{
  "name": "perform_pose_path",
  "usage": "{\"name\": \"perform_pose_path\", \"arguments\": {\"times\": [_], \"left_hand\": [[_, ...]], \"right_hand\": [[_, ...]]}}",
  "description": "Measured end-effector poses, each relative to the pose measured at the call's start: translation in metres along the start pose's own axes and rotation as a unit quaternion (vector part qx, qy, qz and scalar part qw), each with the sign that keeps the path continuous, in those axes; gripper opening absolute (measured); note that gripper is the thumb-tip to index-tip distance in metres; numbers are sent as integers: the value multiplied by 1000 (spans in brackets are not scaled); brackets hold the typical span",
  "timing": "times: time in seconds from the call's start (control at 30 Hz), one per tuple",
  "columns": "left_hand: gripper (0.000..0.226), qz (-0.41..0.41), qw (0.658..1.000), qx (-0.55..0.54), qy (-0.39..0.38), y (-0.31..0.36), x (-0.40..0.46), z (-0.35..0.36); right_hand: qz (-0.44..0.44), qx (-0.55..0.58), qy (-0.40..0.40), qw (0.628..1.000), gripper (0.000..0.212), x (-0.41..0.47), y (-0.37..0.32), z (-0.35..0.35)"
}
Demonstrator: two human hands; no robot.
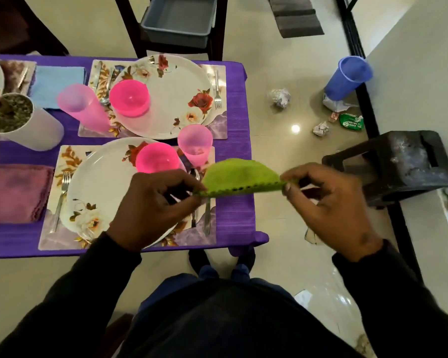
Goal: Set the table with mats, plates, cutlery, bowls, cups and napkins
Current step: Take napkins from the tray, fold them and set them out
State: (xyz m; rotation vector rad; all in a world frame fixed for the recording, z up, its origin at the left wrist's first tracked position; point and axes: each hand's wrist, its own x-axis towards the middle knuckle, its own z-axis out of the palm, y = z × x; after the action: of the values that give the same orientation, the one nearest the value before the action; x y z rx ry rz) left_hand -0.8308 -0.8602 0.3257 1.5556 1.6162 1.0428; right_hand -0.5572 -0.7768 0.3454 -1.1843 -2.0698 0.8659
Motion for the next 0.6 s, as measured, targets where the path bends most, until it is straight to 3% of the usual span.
{"name": "perform_pose_path", "arguments": {"times": [0.2, 0.3, 0.43, 0.6], "left_hand": [[11, -99, 969, 135, -181, -65, -45, 30], [16, -118, 953, 163, -227, -80, -58, 41], [11, -125, 962, 162, -180, -87, -56, 48], [7, -122, 977, 164, -53, -88, -24, 55]], "right_hand": [[101, -45, -180, 977, 15, -50, 56, 47], [127, -50, -250, 959, 13, -63, 74, 62], [124, -64, -262, 955, 10, -60, 81, 68], [113, -80, -179, 974, 8, -32, 91, 70]]}}
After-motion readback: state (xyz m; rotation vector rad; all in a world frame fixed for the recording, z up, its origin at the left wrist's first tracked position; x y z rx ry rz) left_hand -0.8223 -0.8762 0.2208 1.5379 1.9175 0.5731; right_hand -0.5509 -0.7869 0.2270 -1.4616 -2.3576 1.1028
